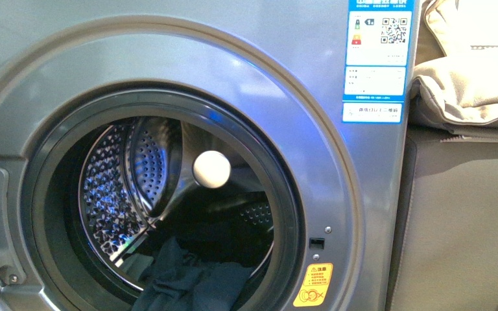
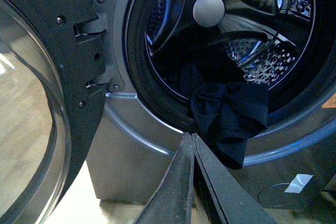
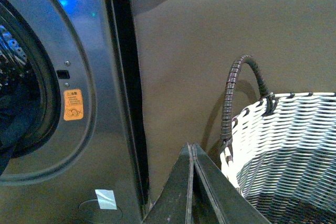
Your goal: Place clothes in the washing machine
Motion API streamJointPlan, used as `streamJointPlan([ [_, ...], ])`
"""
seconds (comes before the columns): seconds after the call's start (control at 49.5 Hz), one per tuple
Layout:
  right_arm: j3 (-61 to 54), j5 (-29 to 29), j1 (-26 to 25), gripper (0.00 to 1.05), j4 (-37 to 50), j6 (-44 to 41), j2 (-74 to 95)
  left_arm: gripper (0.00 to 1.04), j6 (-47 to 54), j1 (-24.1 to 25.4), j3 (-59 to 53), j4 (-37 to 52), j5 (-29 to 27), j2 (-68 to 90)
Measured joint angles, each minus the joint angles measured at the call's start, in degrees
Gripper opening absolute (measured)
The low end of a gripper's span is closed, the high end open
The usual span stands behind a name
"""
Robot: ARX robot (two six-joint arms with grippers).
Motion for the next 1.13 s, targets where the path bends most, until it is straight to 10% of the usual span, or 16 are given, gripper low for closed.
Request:
streamJointPlan([
  [0.586,0.0,0.0,0.0,0.02,0.0,0.0,0.0,0.05,0.0,0.0,0.0,0.0,0.0,0.0],
  [1.132,0.0,0.0,0.0,0.90,0.0,-0.1,0.0,0.99,0.0,0.0,0.0,0.0,0.0,0.0],
])
